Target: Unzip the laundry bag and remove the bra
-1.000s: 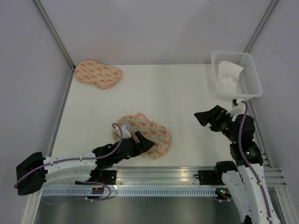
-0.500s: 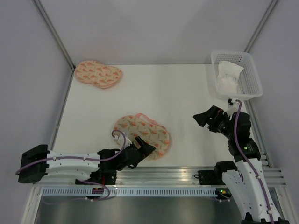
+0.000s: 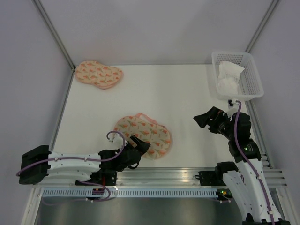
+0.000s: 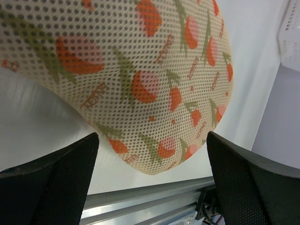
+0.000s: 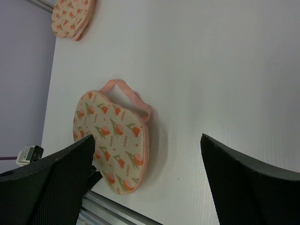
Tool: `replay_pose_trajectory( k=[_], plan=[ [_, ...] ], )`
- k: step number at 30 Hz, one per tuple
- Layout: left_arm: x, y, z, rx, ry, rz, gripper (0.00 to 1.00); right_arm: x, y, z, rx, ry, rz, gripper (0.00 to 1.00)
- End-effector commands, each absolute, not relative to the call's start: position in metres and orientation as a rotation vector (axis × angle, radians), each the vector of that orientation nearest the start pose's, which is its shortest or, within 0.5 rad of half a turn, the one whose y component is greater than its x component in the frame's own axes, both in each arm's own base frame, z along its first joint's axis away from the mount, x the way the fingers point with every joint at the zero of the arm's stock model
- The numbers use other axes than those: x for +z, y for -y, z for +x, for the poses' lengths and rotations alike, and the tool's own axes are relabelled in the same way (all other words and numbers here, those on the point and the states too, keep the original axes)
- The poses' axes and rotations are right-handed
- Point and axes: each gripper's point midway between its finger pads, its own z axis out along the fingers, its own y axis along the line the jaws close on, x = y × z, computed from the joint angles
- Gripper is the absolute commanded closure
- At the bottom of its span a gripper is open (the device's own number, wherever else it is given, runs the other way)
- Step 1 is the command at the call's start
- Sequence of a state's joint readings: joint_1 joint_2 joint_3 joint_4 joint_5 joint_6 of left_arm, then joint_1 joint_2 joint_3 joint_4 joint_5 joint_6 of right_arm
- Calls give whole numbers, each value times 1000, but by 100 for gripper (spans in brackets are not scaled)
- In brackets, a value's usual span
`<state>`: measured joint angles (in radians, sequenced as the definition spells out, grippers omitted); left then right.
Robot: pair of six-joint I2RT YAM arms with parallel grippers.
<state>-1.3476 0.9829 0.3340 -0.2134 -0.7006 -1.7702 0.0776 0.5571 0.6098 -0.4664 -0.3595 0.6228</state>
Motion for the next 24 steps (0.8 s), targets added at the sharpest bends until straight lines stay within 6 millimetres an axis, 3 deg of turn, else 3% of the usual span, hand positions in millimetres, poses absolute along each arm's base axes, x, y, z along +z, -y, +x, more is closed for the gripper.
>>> replay_pose_trajectory(
  k=[1, 5, 8, 12, 15, 16, 18, 19, 20, 24],
  plan=[
    [42, 235, 128, -839, -2255, -913, 0, 200, -101, 226, 787, -2020, 303, 2],
    [20, 235, 120, -827, -2303, -977, 0, 194, -102, 226, 795, -2032, 311, 2],
    [26, 249, 119, -889, -2292, -958, 0, 192, -101, 224, 781, -2046, 296, 2],
    [27, 243, 138, -863, -2173, -955, 0, 186, -101, 225, 776, -2052, 302, 2],
    [26, 238, 151, -848, -2089, -966, 18, 182, -102, 225, 778, -2068, 295, 2],
    [25, 236, 154, -830, -2077, -969, 42, 180, -102, 225, 776, -2074, 292, 2],
    [23, 234, 156, -804, -2073, -964, 69, 180, -102, 224, 774, -2073, 285, 2],
    [21, 233, 156, -792, -2074, -970, 92, 180, -102, 224, 774, -2072, 283, 3],
    [21, 231, 156, -768, -2080, -967, 98, 180, -102, 224, 777, -2072, 285, 5],
    [32, 240, 158, -790, -2081, -926, 98, 185, -107, 222, 809, -2050, 250, 14]
  ],
)
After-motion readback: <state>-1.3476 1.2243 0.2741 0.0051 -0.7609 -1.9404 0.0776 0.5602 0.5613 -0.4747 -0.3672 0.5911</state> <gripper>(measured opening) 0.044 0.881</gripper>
